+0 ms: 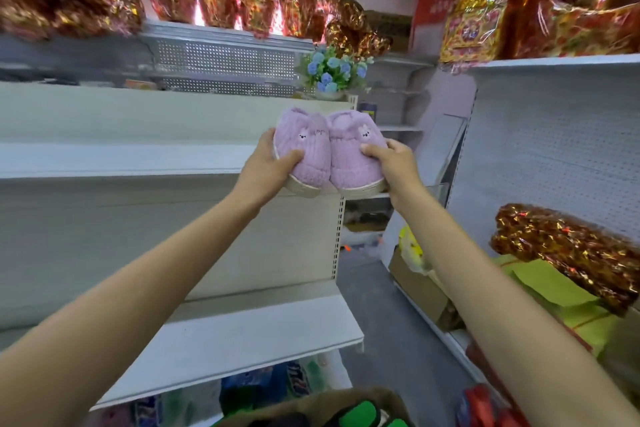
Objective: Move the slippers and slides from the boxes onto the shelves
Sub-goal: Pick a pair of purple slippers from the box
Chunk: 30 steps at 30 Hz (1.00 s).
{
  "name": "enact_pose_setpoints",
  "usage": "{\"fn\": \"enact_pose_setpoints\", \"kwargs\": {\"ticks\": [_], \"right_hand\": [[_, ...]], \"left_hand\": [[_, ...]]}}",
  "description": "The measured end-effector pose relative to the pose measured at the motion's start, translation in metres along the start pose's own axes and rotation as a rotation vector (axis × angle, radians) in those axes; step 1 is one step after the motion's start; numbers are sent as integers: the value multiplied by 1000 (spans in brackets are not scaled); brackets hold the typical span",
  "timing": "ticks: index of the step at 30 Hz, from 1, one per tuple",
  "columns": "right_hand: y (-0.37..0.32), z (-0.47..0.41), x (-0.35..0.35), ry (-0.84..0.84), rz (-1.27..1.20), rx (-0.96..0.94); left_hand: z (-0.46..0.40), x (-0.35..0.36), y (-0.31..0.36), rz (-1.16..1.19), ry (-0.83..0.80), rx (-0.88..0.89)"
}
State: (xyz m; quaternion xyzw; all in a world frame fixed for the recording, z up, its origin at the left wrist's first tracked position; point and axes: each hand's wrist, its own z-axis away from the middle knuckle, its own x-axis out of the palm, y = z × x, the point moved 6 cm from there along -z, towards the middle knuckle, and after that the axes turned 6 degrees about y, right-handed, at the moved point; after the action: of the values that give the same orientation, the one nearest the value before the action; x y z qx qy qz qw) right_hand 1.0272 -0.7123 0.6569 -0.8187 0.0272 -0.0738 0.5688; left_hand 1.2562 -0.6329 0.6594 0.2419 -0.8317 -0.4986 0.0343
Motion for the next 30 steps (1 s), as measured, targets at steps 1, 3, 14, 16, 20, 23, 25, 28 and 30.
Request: {"fn": "enact_pose_setpoints", "kwargs": {"ticks": [1, 3, 14, 16, 20, 23, 25, 28, 30], "right_hand": [[1, -12, 2, -21, 28, 7], [3, -33, 6, -41, 62, 7], [21, -92, 26, -81, 421, 18], [21, -92, 25, -123, 473, -24], [21, -86, 22, -209, 486, -140], [21, -88, 26, -224, 505, -157], [22, -96, 32, -200, 544, -156], [23, -110, 43, -195, 618, -152], [26, -118, 50, -205, 657, -138]], "left_hand": [[-8, 3, 1, -54, 21, 2], [-23, 8, 2, -156, 40, 0], [-69, 22, -13, -679, 70, -85], [-63, 21, -14, -647, 72, -46], [-51, 20, -20, -662, 71, 5], [-61, 25, -25, -696, 69, 19], [-72, 29, -26, -726, 54, 5], [-88, 32, -31, -763, 18, -14], [-99, 33, -36, -785, -5, -31]]}}
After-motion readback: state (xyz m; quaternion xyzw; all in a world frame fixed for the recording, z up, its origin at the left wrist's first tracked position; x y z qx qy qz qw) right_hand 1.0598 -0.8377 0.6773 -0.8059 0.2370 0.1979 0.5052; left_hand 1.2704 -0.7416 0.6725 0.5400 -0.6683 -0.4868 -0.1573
